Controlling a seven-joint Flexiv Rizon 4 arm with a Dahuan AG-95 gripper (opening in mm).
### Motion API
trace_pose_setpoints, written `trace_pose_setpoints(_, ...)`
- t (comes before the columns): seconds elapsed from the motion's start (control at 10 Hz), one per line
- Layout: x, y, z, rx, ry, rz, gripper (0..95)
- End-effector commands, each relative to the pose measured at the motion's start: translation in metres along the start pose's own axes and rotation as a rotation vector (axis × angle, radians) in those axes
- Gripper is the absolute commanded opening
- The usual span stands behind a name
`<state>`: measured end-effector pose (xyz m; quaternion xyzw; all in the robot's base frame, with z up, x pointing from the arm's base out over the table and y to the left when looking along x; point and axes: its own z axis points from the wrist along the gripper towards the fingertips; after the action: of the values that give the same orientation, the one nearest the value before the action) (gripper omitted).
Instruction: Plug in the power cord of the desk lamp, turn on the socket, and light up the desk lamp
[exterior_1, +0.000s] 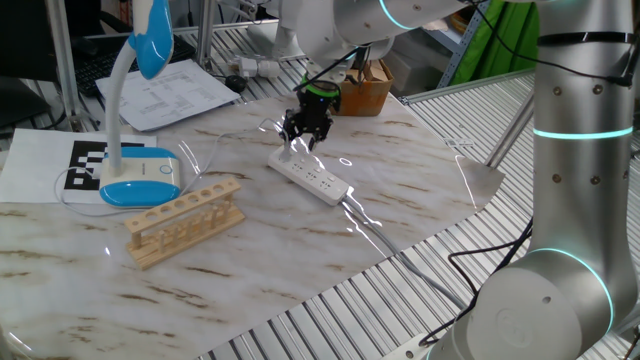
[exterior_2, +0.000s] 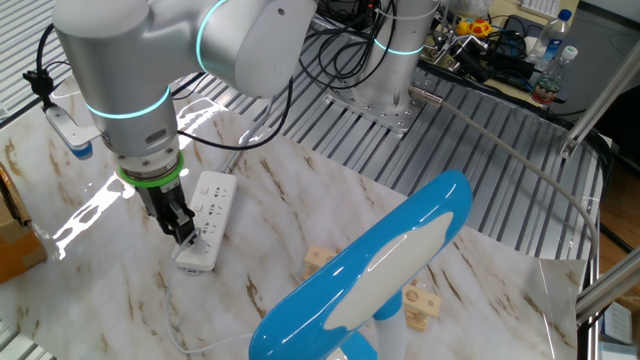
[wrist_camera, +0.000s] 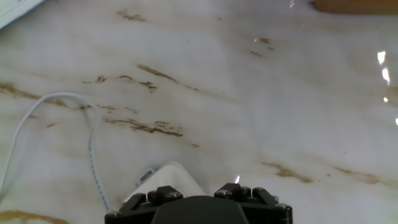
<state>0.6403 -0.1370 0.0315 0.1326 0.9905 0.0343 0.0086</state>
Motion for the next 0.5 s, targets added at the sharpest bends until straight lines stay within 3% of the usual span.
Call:
trace_pose_setpoints(0.1,0.0003,-0.0005,-0.0005,0.003,-0.001,0.004,38.0)
trace_pose_setpoints(0.5,-0.0001,-0.001,-0.0011,0.013,-0.004,0.005,38.0)
